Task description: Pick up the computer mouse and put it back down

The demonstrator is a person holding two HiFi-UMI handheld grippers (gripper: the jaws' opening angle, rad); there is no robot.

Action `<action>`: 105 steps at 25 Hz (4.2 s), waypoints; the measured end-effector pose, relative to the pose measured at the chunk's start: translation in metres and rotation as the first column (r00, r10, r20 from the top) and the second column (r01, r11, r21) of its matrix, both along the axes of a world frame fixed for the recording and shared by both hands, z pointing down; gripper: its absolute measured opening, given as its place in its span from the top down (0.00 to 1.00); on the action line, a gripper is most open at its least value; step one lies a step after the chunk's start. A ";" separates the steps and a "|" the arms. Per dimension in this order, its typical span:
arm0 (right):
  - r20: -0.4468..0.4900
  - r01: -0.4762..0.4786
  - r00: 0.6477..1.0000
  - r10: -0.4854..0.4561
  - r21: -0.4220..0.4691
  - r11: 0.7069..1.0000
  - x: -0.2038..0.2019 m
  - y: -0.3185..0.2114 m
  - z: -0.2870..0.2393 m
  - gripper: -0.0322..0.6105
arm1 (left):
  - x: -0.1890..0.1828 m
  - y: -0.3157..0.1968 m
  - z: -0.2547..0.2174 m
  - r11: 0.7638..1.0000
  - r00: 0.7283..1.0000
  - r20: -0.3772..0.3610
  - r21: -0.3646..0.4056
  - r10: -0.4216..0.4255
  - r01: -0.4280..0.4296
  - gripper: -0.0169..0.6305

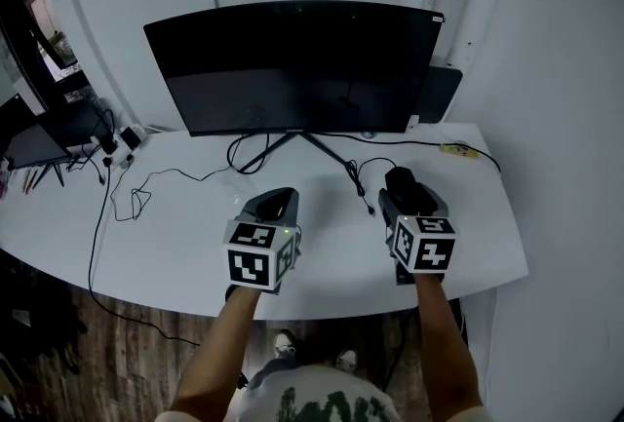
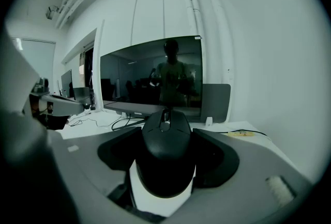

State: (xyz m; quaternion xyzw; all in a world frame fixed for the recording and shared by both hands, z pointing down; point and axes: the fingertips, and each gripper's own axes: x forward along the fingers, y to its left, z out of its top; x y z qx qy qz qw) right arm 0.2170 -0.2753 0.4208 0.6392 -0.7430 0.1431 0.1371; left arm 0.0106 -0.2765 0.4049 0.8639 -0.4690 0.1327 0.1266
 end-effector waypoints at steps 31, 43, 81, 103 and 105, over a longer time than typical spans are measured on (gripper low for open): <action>0.050 -0.008 0.999 0.023 -0.276 0.961 0.022 -0.005 0.156 0.47 | 0.050 -0.018 0.046 0.995 0.996 0.059 -0.082 0.060 -0.055 0.97; 0.014 0.054 0.999 -0.052 -0.372 0.927 -0.004 0.001 0.204 0.47 | 0.038 -0.022 0.057 0.994 0.997 0.071 -0.104 0.040 -0.033 0.97; -0.003 0.122 0.992 -0.122 -0.018 0.992 -0.045 -0.010 -0.014 0.71 | -0.011 -0.006 -0.008 0.999 0.999 -0.007 0.012 -0.033 0.033 0.97; 0.012 0.137 0.990 -0.142 0.188 0.973 -0.060 0.014 -0.094 0.95 | -0.022 -0.001 -0.049 0.995 0.999 -0.037 0.095 -0.023 0.026 0.97; 0.011 0.138 0.990 -0.143 0.185 0.973 -0.059 0.014 -0.093 0.95 | -0.022 -0.001 -0.049 0.995 0.999 -0.039 0.095 -0.025 0.028 0.97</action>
